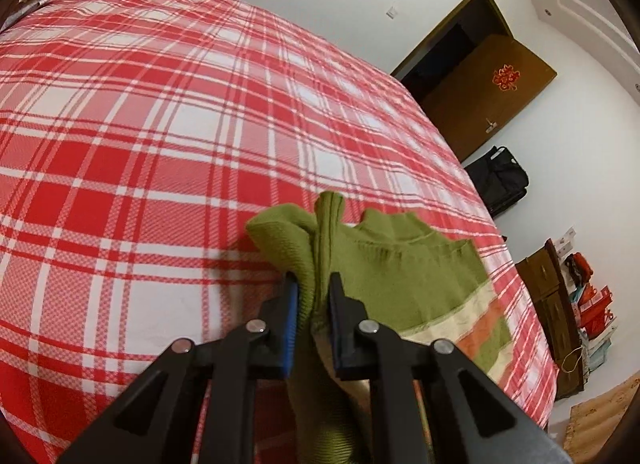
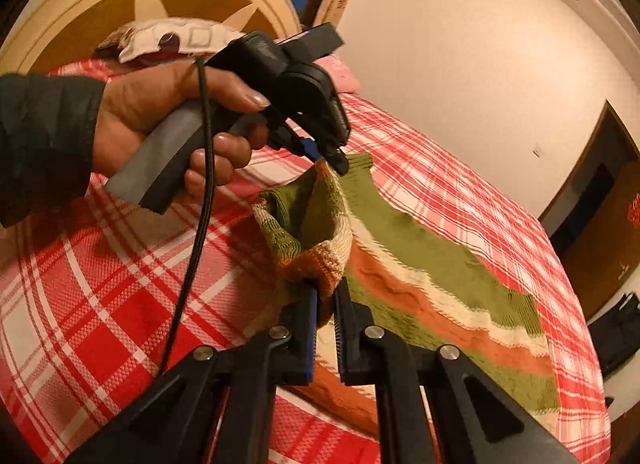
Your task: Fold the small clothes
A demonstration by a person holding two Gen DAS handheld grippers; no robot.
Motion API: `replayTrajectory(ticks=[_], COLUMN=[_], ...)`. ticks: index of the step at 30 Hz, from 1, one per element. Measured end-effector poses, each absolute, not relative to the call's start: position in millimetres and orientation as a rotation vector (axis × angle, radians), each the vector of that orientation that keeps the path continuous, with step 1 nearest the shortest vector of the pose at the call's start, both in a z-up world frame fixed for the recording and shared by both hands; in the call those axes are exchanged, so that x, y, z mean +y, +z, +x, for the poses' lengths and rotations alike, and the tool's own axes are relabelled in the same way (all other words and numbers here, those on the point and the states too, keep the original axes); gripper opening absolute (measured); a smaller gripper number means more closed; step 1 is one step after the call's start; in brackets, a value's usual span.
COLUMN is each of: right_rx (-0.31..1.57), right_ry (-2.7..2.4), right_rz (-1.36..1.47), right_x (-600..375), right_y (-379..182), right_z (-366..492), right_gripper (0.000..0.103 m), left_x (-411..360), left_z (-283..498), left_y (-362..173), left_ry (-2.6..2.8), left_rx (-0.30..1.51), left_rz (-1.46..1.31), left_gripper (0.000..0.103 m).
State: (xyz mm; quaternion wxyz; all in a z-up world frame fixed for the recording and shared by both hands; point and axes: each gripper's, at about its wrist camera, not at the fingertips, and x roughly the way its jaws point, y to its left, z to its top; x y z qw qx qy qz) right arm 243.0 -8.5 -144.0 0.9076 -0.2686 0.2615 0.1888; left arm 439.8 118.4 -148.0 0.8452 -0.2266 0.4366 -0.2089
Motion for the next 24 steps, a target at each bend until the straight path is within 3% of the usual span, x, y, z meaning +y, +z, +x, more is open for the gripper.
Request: replayTrajectory(ticks=[24], right_rx=[0.544], right_ry=[0.262], right_rz=[-0.207], right_x=[-146.4], right_y=[-92.3], right_z=[254.3], right_gripper=[0.006], left_x=[-13.0], left_z=[460.5], left_y=[-83.6], left_ry=[-0.573], left_rx=[0.863], left_rz=[-0.415], left_gripper=[0.013])
